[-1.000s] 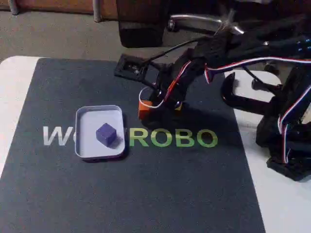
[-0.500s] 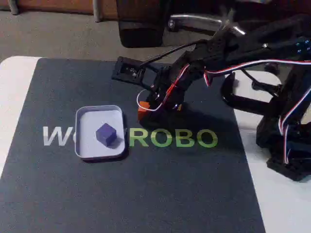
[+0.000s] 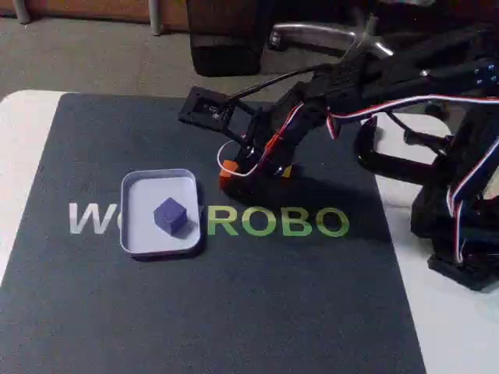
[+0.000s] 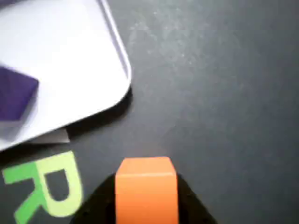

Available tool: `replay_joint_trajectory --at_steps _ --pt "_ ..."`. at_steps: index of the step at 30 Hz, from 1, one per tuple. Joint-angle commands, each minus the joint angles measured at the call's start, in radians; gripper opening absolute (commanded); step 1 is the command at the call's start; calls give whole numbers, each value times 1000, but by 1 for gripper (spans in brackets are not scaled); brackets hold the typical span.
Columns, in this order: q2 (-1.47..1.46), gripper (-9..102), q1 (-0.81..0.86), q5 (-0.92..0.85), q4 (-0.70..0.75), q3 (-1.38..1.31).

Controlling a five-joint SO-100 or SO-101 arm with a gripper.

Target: Move blocks one by one until all three blocks are in the tray.

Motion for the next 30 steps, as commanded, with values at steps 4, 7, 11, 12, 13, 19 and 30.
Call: replay_joint_trajectory --at_steps 4,7,11,12,13,19,30 --pt "120 -8 -77 109 2 -32" --pt "144 -8 -123 176 2 -64" --pt "124 -8 -167 284 2 -155" --pt "112 -8 -173 311 2 -184" --pt "94 -8 -176 341 2 -218" --pt "-12 -8 -172 413 5 -356" --pt "-175 -8 -94 422 -8 -426"
